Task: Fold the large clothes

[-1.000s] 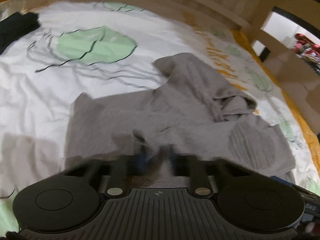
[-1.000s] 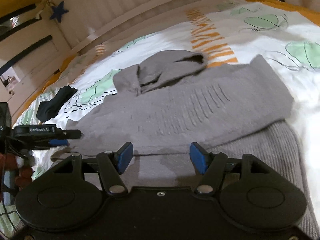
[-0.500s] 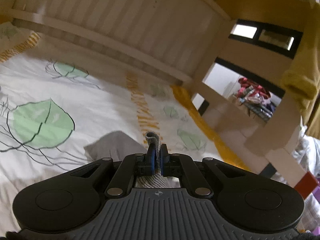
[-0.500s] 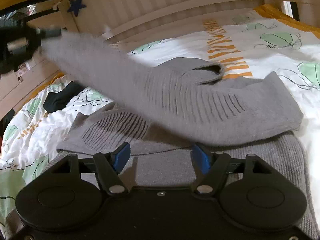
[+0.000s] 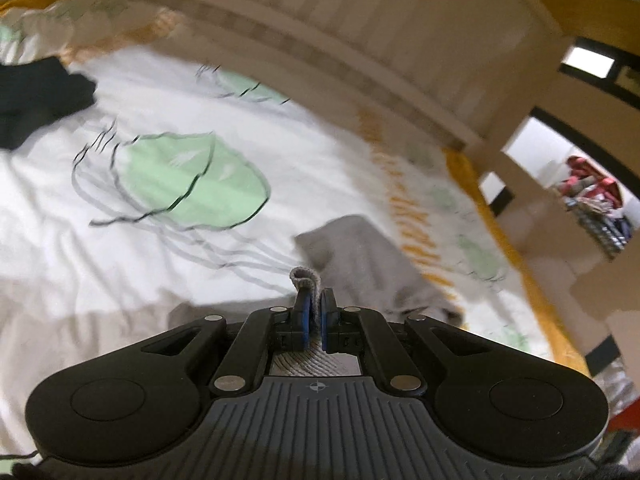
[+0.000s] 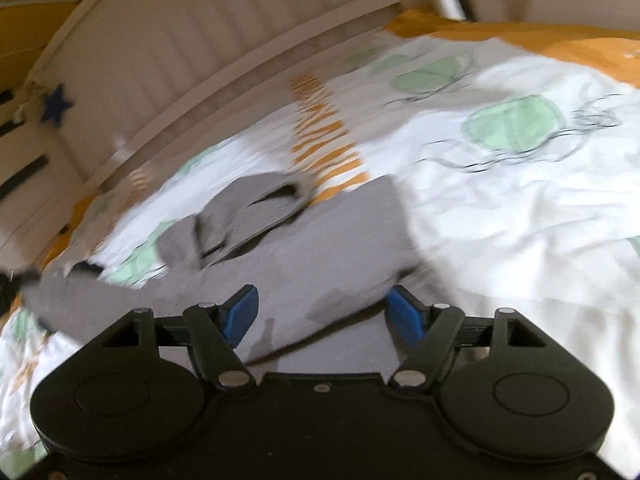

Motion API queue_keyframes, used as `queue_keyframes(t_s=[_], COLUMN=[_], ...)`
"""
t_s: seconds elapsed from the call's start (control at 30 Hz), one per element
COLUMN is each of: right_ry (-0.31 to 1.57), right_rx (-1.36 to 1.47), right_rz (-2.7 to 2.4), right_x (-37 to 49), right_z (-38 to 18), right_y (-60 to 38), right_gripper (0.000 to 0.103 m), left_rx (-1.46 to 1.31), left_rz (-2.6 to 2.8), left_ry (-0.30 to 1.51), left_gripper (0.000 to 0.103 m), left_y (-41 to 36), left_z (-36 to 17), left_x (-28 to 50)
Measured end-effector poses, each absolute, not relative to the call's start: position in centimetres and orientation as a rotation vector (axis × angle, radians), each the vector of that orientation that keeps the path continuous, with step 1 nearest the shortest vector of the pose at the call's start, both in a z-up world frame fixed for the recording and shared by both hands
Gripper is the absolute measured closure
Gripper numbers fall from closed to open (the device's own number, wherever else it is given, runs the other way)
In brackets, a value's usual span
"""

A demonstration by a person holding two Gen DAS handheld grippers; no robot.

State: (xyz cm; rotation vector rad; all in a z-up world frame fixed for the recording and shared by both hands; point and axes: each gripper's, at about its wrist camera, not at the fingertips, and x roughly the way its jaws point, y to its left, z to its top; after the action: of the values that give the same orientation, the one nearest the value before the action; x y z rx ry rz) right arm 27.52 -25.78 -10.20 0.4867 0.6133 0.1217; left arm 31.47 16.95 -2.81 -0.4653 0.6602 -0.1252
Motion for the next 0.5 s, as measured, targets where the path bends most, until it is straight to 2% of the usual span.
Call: queue_keyframes(t_s=[0.17,0.37,0.5], right_ry=[0.637,0.683,0.519], right_rx=[0.513,0.669,0.753], right_rz=[0.154,0.267,0.122], right_x=[27.7,29.4,28.4], right_z=[-10.3,-11.4,-11.1], right_y=[-26.1,-26.0,-28.1], right_gripper=[0.028,0.029,0.032], left_rx=[-0.475,-0.467,-0.456], left_rz=[-0.100,-0.099,-0.102], left_ry=[0.691,0.690,0.699], left_gripper=[0.099,0.098,0.098], left_y=[17.9,18.2,18.0], left_z=[-4.2,-4.1,-4.3], left_x=[31.4,31.6,31.6])
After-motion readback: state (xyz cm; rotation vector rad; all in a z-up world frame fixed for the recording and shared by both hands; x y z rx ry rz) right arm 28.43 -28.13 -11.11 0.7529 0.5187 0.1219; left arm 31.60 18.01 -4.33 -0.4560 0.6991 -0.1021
